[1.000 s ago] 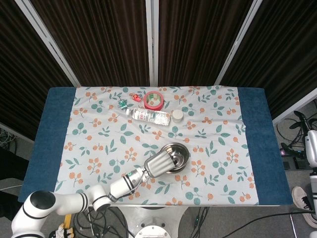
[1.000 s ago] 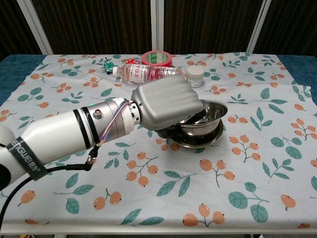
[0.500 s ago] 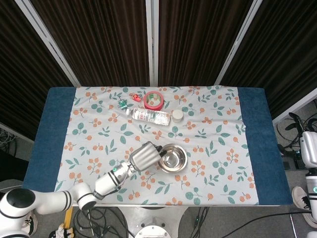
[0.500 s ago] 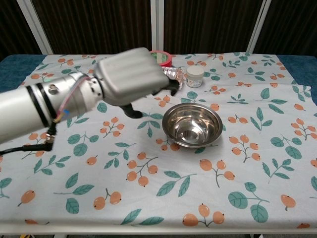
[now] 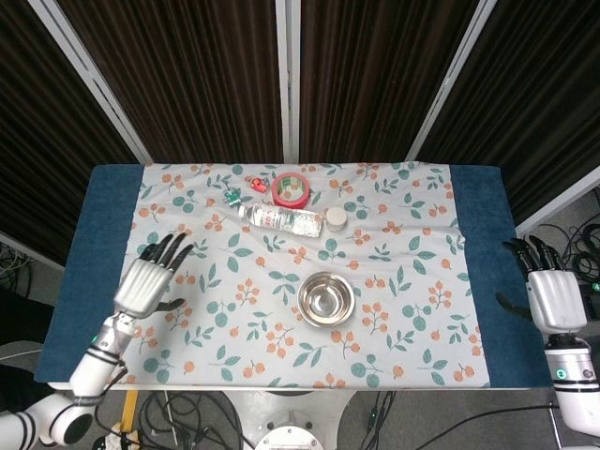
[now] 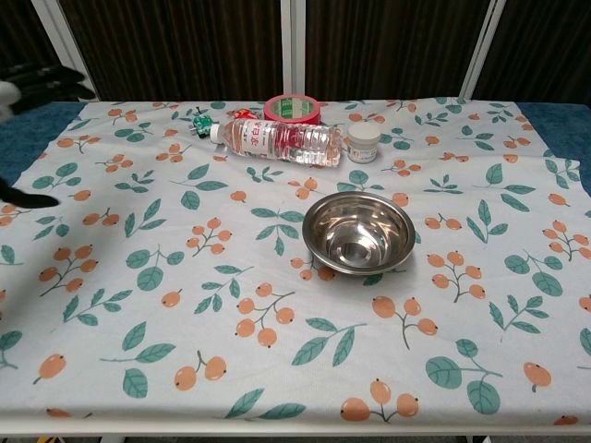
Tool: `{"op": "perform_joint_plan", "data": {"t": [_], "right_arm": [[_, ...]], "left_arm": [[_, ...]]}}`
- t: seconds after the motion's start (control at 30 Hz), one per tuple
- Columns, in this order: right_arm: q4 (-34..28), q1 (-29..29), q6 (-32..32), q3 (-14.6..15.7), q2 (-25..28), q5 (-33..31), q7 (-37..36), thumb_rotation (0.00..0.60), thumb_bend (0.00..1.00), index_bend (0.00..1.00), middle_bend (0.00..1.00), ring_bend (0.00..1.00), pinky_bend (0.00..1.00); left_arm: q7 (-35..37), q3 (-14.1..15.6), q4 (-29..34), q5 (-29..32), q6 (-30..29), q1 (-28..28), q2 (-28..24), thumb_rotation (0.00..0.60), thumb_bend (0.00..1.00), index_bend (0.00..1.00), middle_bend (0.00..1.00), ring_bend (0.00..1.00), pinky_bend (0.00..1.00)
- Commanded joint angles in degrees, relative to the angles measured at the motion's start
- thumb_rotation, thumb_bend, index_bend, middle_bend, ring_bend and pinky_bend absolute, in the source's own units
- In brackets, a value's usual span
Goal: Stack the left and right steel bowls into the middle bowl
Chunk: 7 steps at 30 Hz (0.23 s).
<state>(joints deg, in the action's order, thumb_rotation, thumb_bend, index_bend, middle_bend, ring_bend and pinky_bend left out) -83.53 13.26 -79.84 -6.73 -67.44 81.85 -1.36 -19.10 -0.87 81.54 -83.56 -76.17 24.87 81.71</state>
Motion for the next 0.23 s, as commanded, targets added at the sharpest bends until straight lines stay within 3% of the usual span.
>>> {"op": "perform_joint_plan", "data": {"t": [0.03, 0.23], "right_arm": [[0.55, -0.43, -0.06, 0.31, -0.81, -0.19, 0.34, 0.600, 0.09, 0.14, 0.11, 0.01, 0.09], [0.36, -0.77, -0.72, 0.04, -1.22, -0.11, 0.43, 0.600, 0.09, 0.13, 0.10, 0.01, 0.09]], "left_arm": [[4.32, 2.26, -3.08, -0.80, -5.17, -4.86, -1.15, 0.484, 0.04, 0.15, 0.11, 0.08, 0.24], [6.12, 3.03, -4.91, -2.05, -7.62, -7.62, -1.93, 0.568, 0.04, 0.15, 0.12, 0.08, 0.24]]}}
